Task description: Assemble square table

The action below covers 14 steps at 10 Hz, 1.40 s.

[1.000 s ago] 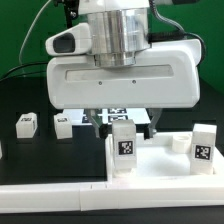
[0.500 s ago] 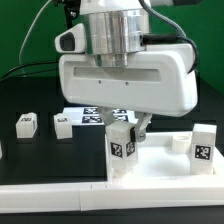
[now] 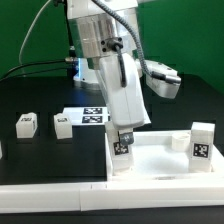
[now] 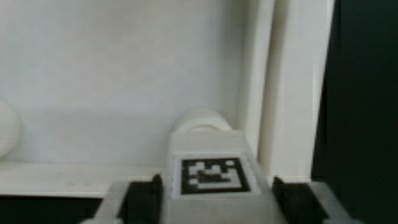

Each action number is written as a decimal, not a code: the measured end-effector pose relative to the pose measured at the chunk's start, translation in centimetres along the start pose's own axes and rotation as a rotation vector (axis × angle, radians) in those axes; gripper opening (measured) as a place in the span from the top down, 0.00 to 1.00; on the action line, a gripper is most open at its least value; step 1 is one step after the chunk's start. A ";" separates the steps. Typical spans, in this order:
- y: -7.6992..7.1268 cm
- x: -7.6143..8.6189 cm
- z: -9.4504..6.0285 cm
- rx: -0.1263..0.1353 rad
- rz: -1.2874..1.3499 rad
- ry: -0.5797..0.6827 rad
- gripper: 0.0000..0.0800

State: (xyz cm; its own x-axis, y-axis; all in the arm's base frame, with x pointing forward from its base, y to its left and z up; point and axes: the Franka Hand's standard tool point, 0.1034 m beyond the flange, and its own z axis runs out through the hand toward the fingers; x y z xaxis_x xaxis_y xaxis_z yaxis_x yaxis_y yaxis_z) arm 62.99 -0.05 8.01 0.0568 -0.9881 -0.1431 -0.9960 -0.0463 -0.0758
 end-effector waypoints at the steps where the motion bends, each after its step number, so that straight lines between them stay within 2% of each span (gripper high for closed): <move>1: 0.0 0.0 0.0 0.000 -0.015 0.000 0.55; 2: 0.0 0.1 0.0 -0.001 -0.084 0.002 0.55; 3: 0.0 0.1 0.0 -0.002 -0.203 0.003 0.32; 4: 0.0 -0.1 0.0 -0.009 -0.369 0.012 0.32; 5: 0.0 -0.3 -0.1 -0.011 -0.620 0.011 0.21; 6: 0.4 -0.5 0.1 -0.037 -0.776 0.000 0.19; 8: 0.4 -0.2 0.1 -0.040 -0.905 0.003 0.19; 9: 0.4 -0.1 0.0 -0.059 -1.049 0.008 0.19; 10: -0.2 0.1 -0.1 -0.091 -1.228 0.023 0.19; 12: -0.6 0.1 -0.1 -0.094 -1.243 0.033 0.19; 14: -0.6 0.1 -0.1 -0.095 -1.235 0.034 0.54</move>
Offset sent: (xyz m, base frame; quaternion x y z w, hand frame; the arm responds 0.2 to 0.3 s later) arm -0.0008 0.0084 0.0041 -0.0112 0.0194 -0.3529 0.9354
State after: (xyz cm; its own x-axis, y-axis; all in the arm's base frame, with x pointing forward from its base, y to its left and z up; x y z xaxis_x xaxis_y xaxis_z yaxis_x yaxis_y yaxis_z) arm 63.59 -0.18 8.13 0.9606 -0.2779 -0.0007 -0.2772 -0.9583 -0.0699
